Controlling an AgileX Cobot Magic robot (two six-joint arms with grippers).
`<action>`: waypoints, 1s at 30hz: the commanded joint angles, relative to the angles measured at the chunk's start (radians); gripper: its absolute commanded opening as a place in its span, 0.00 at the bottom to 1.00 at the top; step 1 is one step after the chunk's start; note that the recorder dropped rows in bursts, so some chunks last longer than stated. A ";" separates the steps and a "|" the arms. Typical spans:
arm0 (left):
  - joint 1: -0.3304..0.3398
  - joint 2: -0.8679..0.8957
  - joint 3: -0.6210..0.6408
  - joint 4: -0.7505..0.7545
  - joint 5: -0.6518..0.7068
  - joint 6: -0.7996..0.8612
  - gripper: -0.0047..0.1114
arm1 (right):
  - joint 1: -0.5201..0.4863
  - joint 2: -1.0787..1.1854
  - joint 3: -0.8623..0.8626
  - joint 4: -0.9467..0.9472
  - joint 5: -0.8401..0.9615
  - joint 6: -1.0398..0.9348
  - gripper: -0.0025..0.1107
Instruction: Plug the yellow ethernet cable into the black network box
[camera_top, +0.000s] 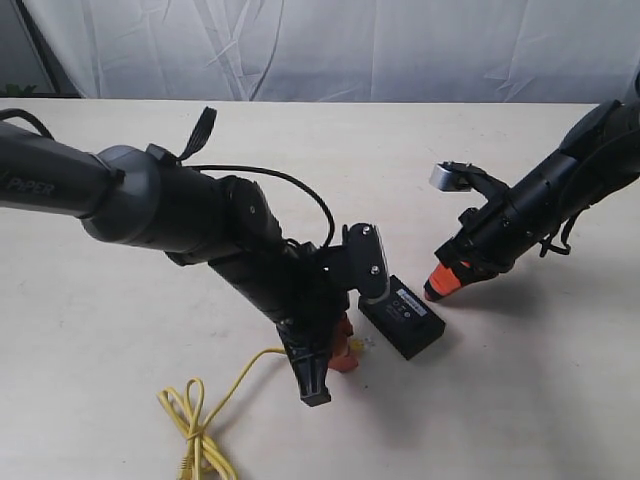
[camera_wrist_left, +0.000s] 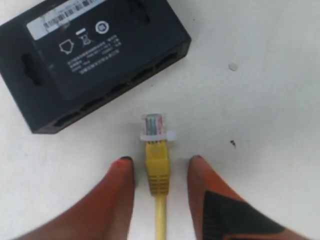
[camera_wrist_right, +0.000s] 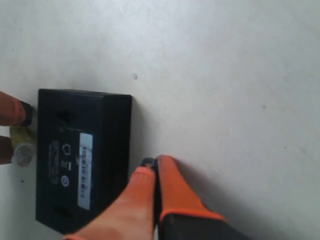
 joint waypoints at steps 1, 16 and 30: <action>-0.001 0.016 0.007 0.020 0.009 -0.001 0.12 | -0.002 -0.002 0.002 0.001 0.000 -0.010 0.01; -0.001 0.014 -0.111 0.486 0.127 -0.789 0.04 | -0.002 -0.002 0.002 0.006 0.007 0.019 0.01; -0.041 0.067 -0.245 0.561 0.258 -0.944 0.04 | 0.020 -0.002 0.002 0.009 0.017 0.132 0.01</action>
